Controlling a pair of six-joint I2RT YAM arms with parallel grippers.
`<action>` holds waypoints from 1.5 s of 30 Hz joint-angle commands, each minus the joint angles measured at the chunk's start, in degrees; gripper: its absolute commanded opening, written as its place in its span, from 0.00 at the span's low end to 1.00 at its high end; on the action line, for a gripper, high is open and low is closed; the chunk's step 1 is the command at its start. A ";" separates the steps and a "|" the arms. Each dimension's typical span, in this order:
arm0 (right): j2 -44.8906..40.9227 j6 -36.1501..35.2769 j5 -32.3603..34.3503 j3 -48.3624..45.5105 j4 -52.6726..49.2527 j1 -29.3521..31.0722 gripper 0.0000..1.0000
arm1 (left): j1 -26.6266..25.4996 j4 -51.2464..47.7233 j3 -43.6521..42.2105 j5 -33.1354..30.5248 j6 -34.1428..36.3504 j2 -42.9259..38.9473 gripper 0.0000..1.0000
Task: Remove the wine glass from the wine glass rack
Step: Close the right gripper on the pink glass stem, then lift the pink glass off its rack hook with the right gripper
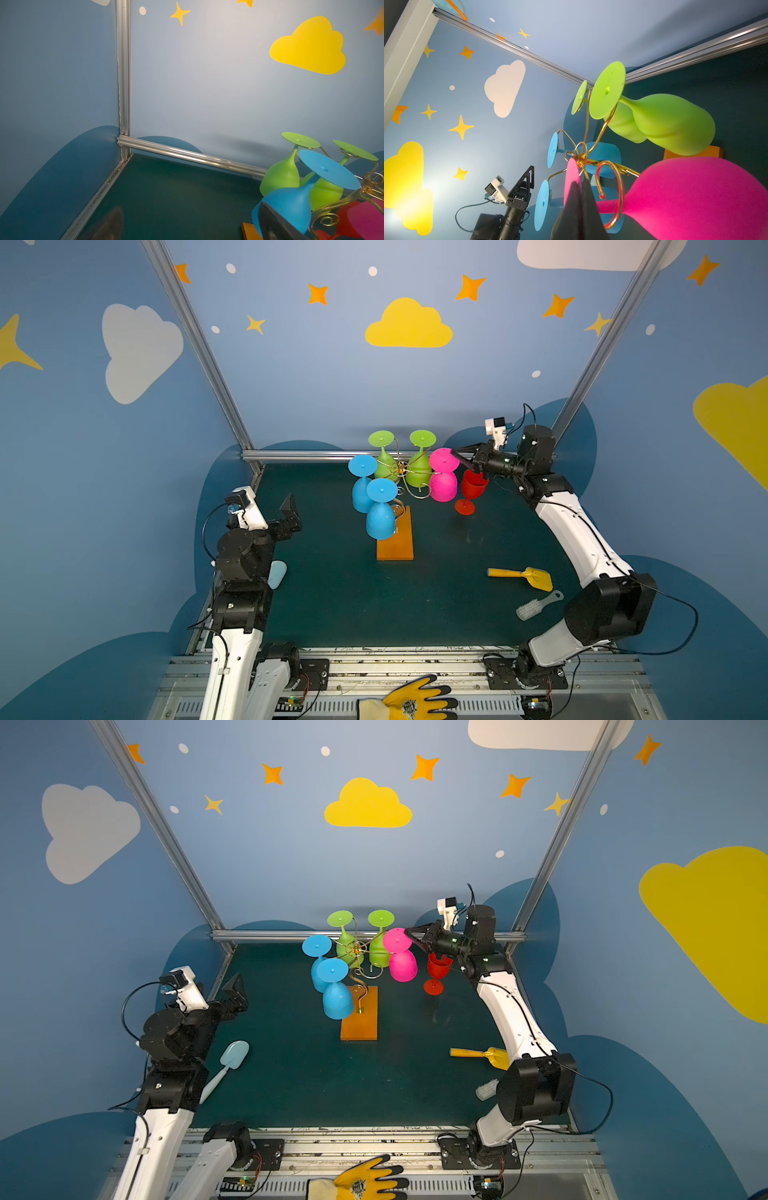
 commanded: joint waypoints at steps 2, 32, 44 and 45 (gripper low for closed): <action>-2.25 -0.22 0.44 -1.03 1.74 0.91 0.00 | 0.35 1.73 -0.78 0.11 -0.13 -0.60 1.00; 8.36 -1.29 3.59 10.75 1.27 6.20 0.00 | 0.38 1.73 -0.87 -0.49 0.05 -1.37 1.00; 7.86 -0.48 4.07 10.59 2.29 3.76 0.00 | 0.58 1.82 -0.88 -0.59 0.14 -1.49 1.00; 7.55 -0.46 4.07 10.27 2.35 3.45 0.00 | 0.56 1.78 -0.86 -0.59 0.14 -1.48 1.00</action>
